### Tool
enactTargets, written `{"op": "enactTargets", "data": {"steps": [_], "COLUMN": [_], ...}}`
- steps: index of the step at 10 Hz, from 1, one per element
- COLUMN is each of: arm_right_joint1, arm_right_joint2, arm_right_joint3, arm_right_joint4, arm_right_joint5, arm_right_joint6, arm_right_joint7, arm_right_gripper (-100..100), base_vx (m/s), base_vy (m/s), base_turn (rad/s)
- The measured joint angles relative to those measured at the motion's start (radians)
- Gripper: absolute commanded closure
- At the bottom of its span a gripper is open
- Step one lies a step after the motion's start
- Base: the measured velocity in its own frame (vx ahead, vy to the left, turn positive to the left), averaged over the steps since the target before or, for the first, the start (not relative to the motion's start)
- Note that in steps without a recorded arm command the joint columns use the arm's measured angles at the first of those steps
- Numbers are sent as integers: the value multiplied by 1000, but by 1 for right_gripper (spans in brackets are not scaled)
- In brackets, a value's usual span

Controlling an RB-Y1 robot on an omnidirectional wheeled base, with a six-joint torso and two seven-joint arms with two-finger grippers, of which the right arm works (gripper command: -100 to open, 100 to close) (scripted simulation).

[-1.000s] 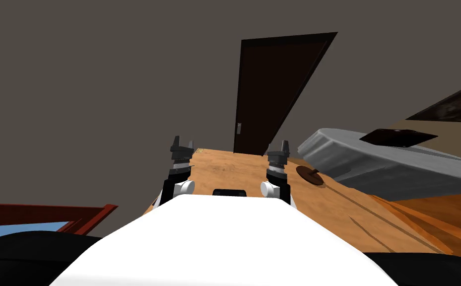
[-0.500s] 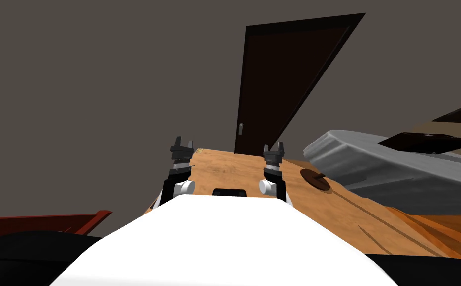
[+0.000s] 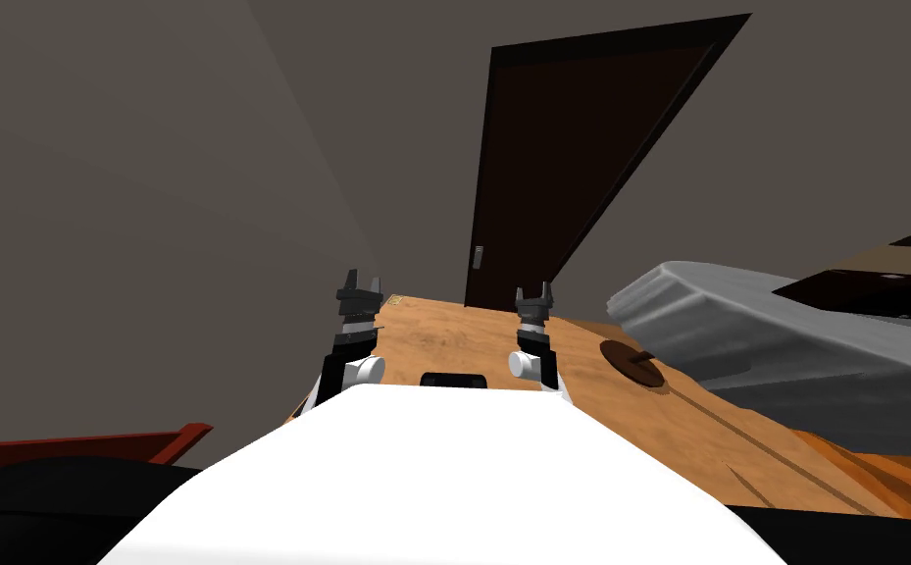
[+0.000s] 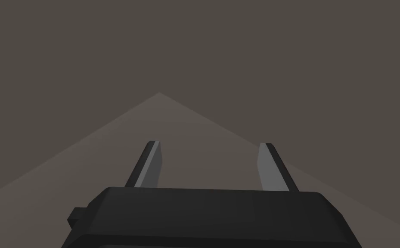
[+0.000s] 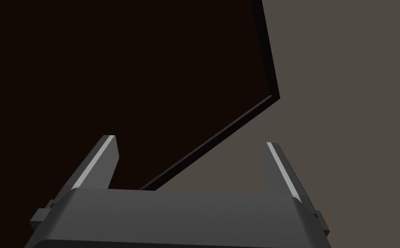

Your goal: Pull the door open

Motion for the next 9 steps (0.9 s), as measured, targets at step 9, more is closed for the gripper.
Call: {"op": "enactTargets", "data": {"steps": [9], "arm_right_joint1": [-133], "arm_right_joint2": [-38], "arm_right_joint3": [10], "arm_right_joint4": [214], "arm_right_joint5": [-146], "arm_right_joint6": [3], "arm_right_joint7": [-147], "arm_right_gripper": [-100], "base_vx": [100], "base_vy": [2], "base_turn": [37]}}
